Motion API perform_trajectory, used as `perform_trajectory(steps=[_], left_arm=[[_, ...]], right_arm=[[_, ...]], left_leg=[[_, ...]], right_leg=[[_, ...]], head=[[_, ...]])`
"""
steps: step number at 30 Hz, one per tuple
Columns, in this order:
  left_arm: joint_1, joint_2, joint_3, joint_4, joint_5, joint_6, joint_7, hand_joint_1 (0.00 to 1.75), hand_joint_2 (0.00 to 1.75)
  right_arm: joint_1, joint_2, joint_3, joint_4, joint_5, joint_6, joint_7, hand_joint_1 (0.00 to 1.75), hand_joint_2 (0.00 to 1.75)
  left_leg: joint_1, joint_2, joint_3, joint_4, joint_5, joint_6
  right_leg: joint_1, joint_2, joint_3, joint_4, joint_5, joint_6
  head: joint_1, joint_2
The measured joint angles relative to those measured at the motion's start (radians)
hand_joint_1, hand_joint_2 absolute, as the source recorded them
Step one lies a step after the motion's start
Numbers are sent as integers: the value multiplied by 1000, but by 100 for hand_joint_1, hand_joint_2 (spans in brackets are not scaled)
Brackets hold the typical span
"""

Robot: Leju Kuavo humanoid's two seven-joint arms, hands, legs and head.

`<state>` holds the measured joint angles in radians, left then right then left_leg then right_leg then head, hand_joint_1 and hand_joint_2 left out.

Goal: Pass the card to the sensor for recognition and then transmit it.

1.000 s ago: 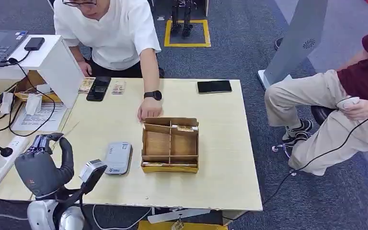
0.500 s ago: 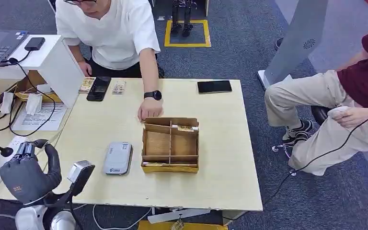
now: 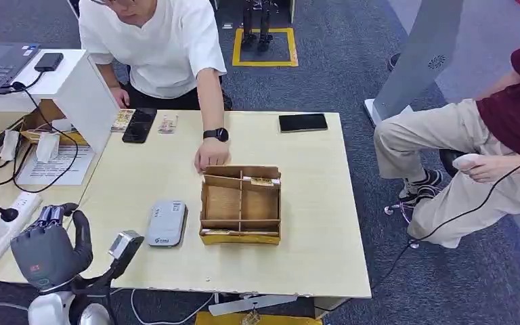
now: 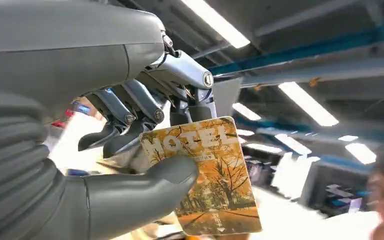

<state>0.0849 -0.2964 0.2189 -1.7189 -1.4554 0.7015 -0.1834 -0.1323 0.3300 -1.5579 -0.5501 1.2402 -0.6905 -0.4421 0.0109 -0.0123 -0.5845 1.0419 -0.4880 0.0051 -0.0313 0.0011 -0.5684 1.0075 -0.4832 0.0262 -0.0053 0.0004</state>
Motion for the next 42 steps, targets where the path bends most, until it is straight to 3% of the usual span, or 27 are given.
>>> perform_trajectory(steps=[6,17,22,31,42], left_arm=[[43,23,-61,56,-92,0,174,175,175],[70,115,-217,172,-92,0,328,175,175],[70,166,-298,213,-92,0,425,175,175],[68,205,-369,250,-92,0,458,175,175],[62,217,-422,299,-92,0,480,175,175]], right_arm=[[8,0,24,1,-64,0,28,0,175],[19,0,64,1,-57,0,27,0,175],[19,0,59,1,-36,0,13,0,175],[18,0,42,1,-25,0,8,0,175],[15,0,18,6,-4,0,-8,0,175]], left_leg=[[0,0,0,0,0,0],[0,-1,0,0,0,0],[0,-1,0,0,0,0],[0,-1,0,0,0,0],[0,-1,0,0,0,0]], right_leg=[[0,0,0,0,0,0],[0,-1,0,0,0,0],[0,-1,0,0,0,0],[0,-1,0,0,0,0],[0,-2,0,0,0,0]], head=[[0,0],[-1,0],[-1,0],[-1,0],[-1,0]])
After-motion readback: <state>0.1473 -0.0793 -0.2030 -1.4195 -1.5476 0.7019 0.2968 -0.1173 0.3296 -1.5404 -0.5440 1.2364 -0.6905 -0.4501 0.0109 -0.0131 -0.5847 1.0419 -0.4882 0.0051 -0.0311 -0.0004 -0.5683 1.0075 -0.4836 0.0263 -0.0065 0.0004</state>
